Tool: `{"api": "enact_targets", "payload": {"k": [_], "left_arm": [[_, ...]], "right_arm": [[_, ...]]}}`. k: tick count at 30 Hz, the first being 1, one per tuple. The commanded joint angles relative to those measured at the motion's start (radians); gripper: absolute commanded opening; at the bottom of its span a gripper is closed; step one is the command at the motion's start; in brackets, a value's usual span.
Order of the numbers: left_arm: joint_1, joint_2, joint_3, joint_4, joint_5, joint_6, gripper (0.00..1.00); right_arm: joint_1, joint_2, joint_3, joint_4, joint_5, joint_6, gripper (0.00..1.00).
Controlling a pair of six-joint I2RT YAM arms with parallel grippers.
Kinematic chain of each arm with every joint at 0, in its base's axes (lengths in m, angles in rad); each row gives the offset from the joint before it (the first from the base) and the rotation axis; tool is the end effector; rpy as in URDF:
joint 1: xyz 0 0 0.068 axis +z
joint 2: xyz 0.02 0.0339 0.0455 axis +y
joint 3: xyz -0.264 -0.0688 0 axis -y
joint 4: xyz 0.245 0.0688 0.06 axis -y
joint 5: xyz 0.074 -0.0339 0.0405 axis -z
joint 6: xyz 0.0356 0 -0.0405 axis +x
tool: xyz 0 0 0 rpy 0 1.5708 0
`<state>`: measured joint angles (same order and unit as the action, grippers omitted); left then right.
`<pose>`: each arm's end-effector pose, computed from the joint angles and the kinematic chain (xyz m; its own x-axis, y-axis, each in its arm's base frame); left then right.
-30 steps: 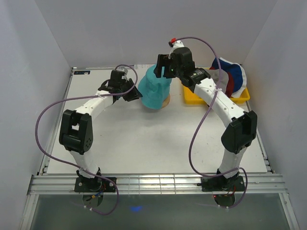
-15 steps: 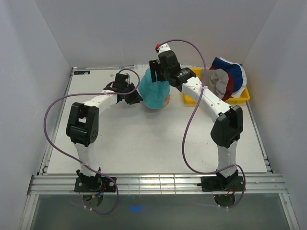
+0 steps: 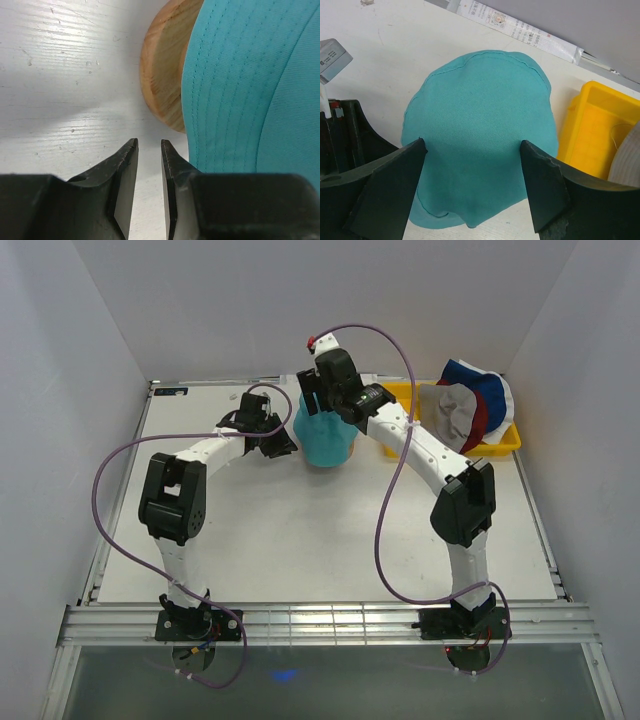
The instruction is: Stack the hats
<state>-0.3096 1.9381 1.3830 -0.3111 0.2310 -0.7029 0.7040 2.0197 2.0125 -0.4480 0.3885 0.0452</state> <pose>0.4023 -0.1373 0.1990 -0.8367 -0.3930 -0.3814 -0.1350 0.8230 -0.5518 0.3716 0.2979 0.3626 -0.3501 -0.2425 -0.9048 -0.3242 0.9376 -0.1258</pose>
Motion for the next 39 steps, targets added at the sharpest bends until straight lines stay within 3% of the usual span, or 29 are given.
{"api": "enact_targets", "payload": {"k": [1,39], "left_arm": [[0.000,-0.068,0.030,-0.011,-0.019,0.020,0.36],[0.001,-0.301,-0.004,-0.109,-0.055,0.108,0.40]], "right_arm": [[-0.001,0.057,0.038,-0.057,-0.008,-0.028,0.82],[-0.003,-0.110,0.040,-0.044,-0.042,0.005,0.88]]}}
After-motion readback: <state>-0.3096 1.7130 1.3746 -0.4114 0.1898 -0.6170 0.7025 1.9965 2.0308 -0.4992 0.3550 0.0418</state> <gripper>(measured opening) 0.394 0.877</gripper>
